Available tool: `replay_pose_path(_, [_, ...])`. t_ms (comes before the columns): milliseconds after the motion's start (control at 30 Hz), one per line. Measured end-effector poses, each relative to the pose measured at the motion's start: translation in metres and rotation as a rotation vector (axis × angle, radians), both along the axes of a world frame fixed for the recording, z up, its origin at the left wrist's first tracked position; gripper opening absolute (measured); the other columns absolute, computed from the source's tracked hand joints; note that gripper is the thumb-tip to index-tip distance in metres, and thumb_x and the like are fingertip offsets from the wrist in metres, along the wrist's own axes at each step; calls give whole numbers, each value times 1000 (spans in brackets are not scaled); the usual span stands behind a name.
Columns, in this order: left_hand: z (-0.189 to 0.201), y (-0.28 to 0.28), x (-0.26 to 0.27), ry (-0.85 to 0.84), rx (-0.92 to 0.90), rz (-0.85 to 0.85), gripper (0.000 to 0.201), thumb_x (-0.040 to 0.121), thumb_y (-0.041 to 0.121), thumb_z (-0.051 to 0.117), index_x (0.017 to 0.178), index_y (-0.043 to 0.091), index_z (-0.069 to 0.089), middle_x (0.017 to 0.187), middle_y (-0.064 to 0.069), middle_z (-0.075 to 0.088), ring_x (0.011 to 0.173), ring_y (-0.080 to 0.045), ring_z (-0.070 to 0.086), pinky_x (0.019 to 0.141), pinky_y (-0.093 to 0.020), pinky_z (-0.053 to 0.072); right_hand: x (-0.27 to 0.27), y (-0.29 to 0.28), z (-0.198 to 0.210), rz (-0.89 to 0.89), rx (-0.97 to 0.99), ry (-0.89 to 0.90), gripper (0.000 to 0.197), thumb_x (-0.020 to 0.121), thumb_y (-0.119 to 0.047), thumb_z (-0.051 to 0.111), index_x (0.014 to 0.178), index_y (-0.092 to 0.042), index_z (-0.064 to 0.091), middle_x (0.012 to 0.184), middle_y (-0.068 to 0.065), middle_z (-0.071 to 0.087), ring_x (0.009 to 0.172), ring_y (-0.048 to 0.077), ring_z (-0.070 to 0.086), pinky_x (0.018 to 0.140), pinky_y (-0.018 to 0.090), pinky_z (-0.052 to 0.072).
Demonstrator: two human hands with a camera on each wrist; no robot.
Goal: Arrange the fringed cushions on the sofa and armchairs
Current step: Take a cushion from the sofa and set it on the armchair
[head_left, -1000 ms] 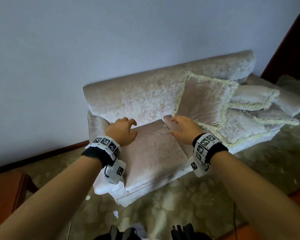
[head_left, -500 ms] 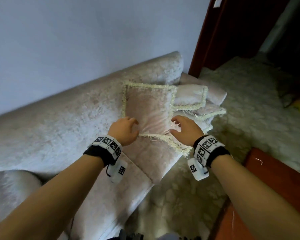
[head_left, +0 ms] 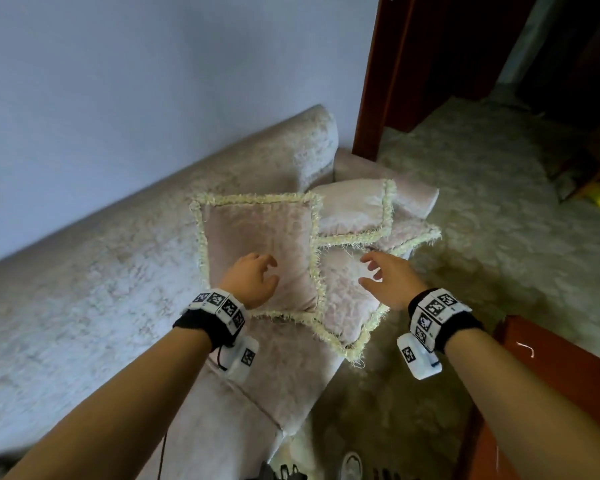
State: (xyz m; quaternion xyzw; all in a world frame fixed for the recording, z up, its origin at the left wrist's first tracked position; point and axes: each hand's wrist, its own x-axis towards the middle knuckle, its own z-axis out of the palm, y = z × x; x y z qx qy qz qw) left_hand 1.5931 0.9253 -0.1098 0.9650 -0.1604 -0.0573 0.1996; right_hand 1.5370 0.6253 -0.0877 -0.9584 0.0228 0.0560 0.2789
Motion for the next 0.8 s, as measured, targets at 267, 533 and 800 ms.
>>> replay_pose_path(267, [-41,-4,78,153,-13,196,31,91,38,55,119,25,57,112,-2,59,96,-20,59,84,-35,51,123,-15,-33,126,49,143,31,88,-31,65,115,-36,51,107,-9,55,92,12,60,73,24,48])
replay_pose_path(533, [-112,47,206,305,114,259,33,92,43,54,121,27,54,111,-1,59,97,-20,60,86,-38,53,236,17,-118,169,51,362,41,89,-26,61,128,-25,50,123,2,57,99,17,58,83,29,51])
replay_pose_path(800, [-224,122,320,341,191,375,72,81,62,61,142,35,34,141,-10,38,122,-35,47,96,-48,47,351,49,-229,-1,116,480,82,85,-36,67,149,-40,17,155,7,28,137,31,37,106,44,41])
